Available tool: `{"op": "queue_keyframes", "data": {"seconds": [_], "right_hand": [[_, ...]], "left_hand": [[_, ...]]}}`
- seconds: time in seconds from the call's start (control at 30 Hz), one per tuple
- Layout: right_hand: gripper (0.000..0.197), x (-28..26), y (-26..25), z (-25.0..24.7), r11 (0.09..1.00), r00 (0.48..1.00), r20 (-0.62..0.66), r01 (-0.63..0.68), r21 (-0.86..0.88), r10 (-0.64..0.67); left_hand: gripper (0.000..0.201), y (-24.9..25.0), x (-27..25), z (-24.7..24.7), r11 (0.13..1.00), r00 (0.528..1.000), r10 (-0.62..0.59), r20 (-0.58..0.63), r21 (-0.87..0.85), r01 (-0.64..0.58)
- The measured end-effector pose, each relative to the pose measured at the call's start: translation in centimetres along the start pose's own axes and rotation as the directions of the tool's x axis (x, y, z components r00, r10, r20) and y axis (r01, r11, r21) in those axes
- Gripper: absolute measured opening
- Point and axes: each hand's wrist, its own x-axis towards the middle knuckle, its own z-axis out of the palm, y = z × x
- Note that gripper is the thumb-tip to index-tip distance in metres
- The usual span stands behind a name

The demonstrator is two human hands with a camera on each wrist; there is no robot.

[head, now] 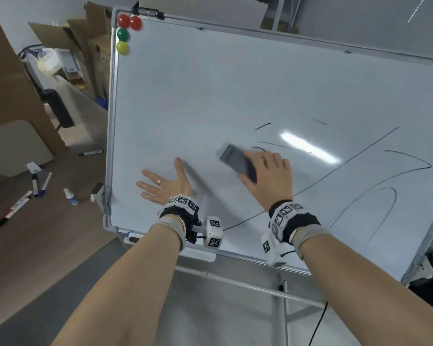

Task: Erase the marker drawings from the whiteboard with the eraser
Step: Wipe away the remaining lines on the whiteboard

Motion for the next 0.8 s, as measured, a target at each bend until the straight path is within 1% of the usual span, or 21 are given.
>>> {"op": "queue_keyframes", "data": {"seconds": [0.03, 0.1, 0.17, 0.23, 0.3, 0.33, 0.4, 0.47, 0.5, 0.53, 0.57, 0.6, 0.67, 0.73, 0.8], "right_hand": [[0.050, 0.5, 0.9, -0.6, 0.996, 0.994, -0.065, -0.088, -0.001, 0.088], [0.050, 2.0, 2.7, -1.8, 0.971, 0.954, -0.186, -0.237, 0.007, 0.234], [0.051, 3.4, 3.5, -2.7, 0.956, 0.930, -0.229, -0.292, 0.010, 0.286], [0.051, 4.1, 3.3, -2.7, 0.960, 0.937, -0.215, -0.278, 0.018, 0.275], [0.051, 3.9, 2.3, -2.3, 0.974, 0.959, -0.172, -0.222, 0.039, 0.225], [0.050, 3.4, 1.7, -1.8, 0.986, 0.975, -0.145, -0.163, 0.045, 0.168], [0.050, 1.7, 0.8, -0.5, 0.998, 0.998, -0.069, 0.008, 0.057, -0.004], [0.050, -0.5, 0.7, 0.4, 0.983, 0.985, 0.022, 0.172, 0.063, -0.174], [0.051, -1.3, 1.1, 0.6, 0.975, 0.975, 0.051, 0.214, 0.064, -0.217], [0.051, -1.6, 1.7, 0.4, 0.974, 0.973, 0.057, 0.220, 0.060, -0.223], [0.051, -1.6, 2.5, 0.1, 0.980, 0.980, 0.043, 0.194, 0.054, -0.196], [0.051, -1.3, 3.2, -0.5, 0.989, 0.990, 0.016, 0.141, 0.046, -0.142], [0.051, 0.2, 4.8, -1.8, 0.999, 0.998, -0.057, 0.001, 0.040, 0.001], [0.051, 1.8, 6.0, -3.1, 0.992, 0.986, -0.119, -0.112, 0.054, 0.117], [0.051, 2.5, 6.3, -3.6, 0.982, 0.973, -0.145, -0.173, 0.071, 0.182]], "left_hand": [[0.104, 0.0, -0.4, 0.3, 1.000, 1.000, -0.006, -0.008, 0.003, 0.006], [0.104, 0.1, -1.2, 0.9, 1.000, 1.000, -0.013, -0.022, 0.015, 0.013], [0.104, 0.2, -1.6, 1.2, 1.000, 0.999, -0.013, -0.041, 0.018, 0.013], [0.103, 0.1, -1.9, 1.5, 1.000, 0.998, -0.011, -0.056, 0.015, 0.012], [0.103, -0.1, -2.2, 1.6, 1.000, 0.998, -0.017, -0.063, 0.000, 0.017], [0.104, -0.2, -2.3, 1.7, 1.000, 0.997, -0.020, -0.069, -0.005, 0.019], [0.103, -0.6, -2.6, 1.8, 1.000, 0.996, -0.016, -0.084, -0.010, 0.016], [0.102, -1.0, -2.9, 2.0, 1.000, 0.996, -0.010, -0.090, -0.024, 0.007], [0.101, -1.2, -3.1, 2.1, 1.000, 0.996, -0.007, -0.088, -0.026, 0.005], [0.101, -1.4, -3.3, 2.2, 1.000, 0.997, -0.007, -0.082, -0.021, 0.005], [0.101, -1.5, -3.6, 2.2, 1.000, 0.997, -0.005, -0.071, -0.015, 0.004], [0.101, -1.7, -3.9, 2.3, 1.000, 0.998, 0.001, -0.060, -0.006, -0.001], [0.101, -1.9, -4.4, 2.6, 1.000, 0.999, 0.018, -0.042, 0.009, -0.017], [0.102, -1.9, -4.7, 2.8, 0.999, 1.000, 0.022, -0.022, 0.025, -0.021], [0.103, -1.7, -4.6, 2.9, 0.999, 1.000, 0.029, -0.009, 0.035, -0.029]]}}
